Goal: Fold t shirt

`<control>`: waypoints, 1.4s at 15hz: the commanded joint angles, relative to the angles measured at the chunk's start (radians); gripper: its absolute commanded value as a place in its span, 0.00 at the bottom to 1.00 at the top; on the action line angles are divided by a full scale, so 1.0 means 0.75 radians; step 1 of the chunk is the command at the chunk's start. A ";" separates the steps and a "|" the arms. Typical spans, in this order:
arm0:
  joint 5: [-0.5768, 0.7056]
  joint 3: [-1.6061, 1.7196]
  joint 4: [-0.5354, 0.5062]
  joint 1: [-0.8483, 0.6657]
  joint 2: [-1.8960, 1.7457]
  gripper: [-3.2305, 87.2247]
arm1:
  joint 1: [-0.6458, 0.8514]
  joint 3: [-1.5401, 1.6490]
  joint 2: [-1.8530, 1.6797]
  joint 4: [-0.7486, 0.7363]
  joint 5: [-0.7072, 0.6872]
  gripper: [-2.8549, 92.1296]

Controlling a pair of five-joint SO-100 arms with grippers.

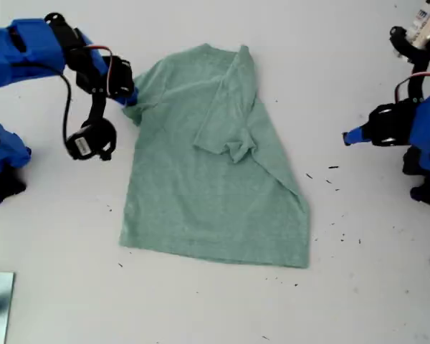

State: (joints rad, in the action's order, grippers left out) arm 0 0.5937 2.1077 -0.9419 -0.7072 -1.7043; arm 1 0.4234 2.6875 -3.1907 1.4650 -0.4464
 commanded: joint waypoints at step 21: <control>-0.129 -0.587 -0.603 0.374 -0.546 0.06 | -0.139 0.035 -0.096 0.010 0.104 0.06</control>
State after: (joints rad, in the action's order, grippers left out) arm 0 0.6013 1.3008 -1.3990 -0.3988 -1.7794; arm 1 0.3513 2.7765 -3.2643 1.4711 -0.3804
